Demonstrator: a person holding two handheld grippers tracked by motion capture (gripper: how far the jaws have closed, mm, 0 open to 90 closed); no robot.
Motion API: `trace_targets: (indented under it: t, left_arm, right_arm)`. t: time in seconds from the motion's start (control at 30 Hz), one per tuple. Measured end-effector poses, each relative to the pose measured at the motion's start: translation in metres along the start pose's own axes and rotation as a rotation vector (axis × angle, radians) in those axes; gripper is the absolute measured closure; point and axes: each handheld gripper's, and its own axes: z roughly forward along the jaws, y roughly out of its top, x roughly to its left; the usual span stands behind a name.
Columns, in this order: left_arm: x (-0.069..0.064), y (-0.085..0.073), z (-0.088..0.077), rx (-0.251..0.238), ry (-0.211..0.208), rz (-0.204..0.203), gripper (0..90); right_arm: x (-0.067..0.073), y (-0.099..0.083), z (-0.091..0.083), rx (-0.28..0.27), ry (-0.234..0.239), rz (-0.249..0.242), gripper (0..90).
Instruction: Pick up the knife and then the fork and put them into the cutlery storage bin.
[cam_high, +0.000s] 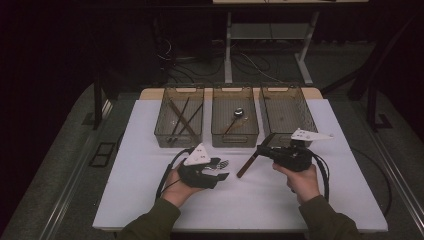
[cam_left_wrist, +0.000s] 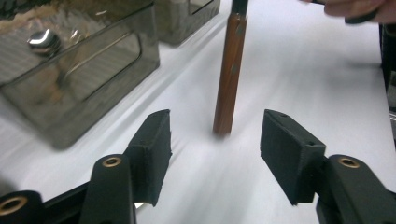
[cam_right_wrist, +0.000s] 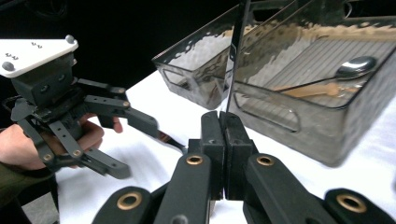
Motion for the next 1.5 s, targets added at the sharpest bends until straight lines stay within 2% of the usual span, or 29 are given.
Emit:
trace_targets:
  t: [0.23, 0.3, 0.5, 0.57, 0.67, 0.8, 0.87, 1.23, 1.37, 1.5]
  left_arm:
    - [0.01, -0.021, -0.033, -0.044, -0.005, -0.06, 33.1]
    - [0.012, -0.028, -0.04, -0.046, -0.001, -0.061, 30.1]
    - [0.012, -0.046, -0.052, -0.041, 0.015, -0.068, 17.1]
    - [0.013, -0.051, -0.057, -0.041, 0.021, -0.063, 13.4]
    - [0.014, -0.055, -0.06, -0.048, 0.029, -0.076, 7.4]
    - [0.018, -0.06, -0.063, -0.043, 0.046, -0.107, 0.0]
    - [0.019, -0.061, -0.063, -0.041, 0.059, -0.112, 0.0]
    - [0.017, -0.059, -0.059, -0.023, 0.046, -0.107, 0.0]
    - [0.016, -0.059, -0.059, -0.025, 0.046, -0.103, 0.2]
    - [0.016, -0.058, -0.06, -0.032, 0.045, -0.104, 0.6]
  right_arm:
    - [-0.005, 0.009, -0.015, -0.021, -0.022, -0.006, 89.2]
    - [-0.006, 0.012, -0.02, -0.025, -0.028, -0.009, 89.2]
    - [-0.009, 0.022, -0.034, -0.027, -0.074, -0.034, 89.2]
    - [-0.011, 0.026, -0.039, -0.027, -0.089, -0.027, 89.2]
    - [-0.015, 0.031, -0.047, -0.015, -0.125, -0.048, 89.2]
    - [-0.024, 0.038, -0.06, -0.018, -0.167, -0.038, 89.2]
    - [-0.027, 0.042, -0.066, -0.016, -0.182, -0.031, 89.2]
    - [-0.04, 0.076, -0.096, -0.04, -0.248, -0.047, 89.2]
    - [-0.044, 0.093, -0.106, -0.05, -0.286, -0.056, 89.2]
    - [-0.052, 0.11, -0.114, -0.048, -0.352, -0.074, 89.2]
